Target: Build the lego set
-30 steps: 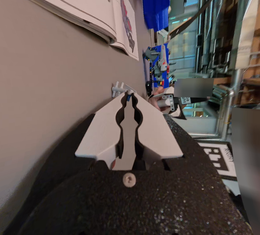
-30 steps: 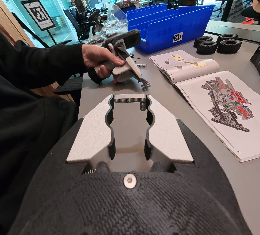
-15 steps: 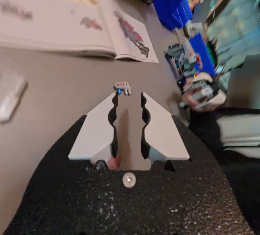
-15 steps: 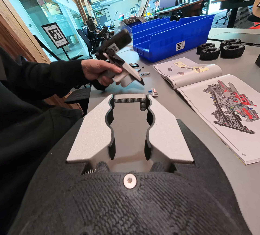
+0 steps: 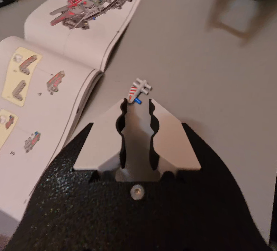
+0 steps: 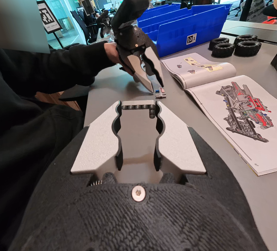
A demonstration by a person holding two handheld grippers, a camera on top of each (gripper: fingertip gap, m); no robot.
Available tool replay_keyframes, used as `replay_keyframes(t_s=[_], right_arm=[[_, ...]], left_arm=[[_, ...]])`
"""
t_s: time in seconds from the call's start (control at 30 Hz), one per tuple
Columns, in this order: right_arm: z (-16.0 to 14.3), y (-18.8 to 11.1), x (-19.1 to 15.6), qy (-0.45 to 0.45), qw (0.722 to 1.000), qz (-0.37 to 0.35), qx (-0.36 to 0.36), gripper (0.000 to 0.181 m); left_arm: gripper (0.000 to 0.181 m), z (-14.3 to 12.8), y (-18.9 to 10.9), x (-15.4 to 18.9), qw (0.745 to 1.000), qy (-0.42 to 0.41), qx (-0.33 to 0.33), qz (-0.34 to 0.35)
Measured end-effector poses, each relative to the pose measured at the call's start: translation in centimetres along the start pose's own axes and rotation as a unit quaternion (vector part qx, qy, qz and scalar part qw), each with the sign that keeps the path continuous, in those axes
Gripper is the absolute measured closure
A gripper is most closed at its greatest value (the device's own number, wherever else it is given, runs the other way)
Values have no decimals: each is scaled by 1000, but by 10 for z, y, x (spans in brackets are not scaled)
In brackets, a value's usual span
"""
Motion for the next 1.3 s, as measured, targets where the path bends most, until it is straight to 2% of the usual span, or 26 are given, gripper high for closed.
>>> replay_keyframes(t_s=[0.2,0.3,0.47,0.53,0.67,0.83,0.9,1.0,1.13,1.3], right_arm=[[-1,5,0,-2,1000,-11,-23,138],[-2,6,0,-1,999,-13,-29,138],[-2,9,0,-5,999,-12,-44,138],[-3,10,-1,-6,999,-8,-48,138],[-2,8,0,-1,999,-2,-37,138],[-4,14,-2,-10,998,-7,-64,138],[-5,17,-3,-21,996,-28,-85,138],[-7,22,-9,-51,993,-29,-106,137],[-5,19,-14,-69,994,-3,-90,137],[-2,11,-13,-60,997,14,-48,138]], left_arm=[[154,0,3,31,998,58,14,-29],[147,1,-2,44,996,77,20,-46],[139,2,-13,26,993,109,41,-13],[130,4,-10,17,988,136,50,-44],[127,14,0,-1,967,206,49,-144],[138,20,20,-18,950,239,-4,-200],[149,20,21,-13,948,235,-10,-216],[152,17,20,1,949,241,-7,-204],[142,16,13,18,948,247,1,-203],[121,24,11,11,952,238,27,-190]])
Point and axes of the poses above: each gripper's, where its closed fingertips meet, y out along the fingers, z out of its top, x = y × z across the jaws, the point moved 10 cm from there along -y, back along the fingers, and after that the axes turned 6 degrees about -y, right-handed, at the moved point
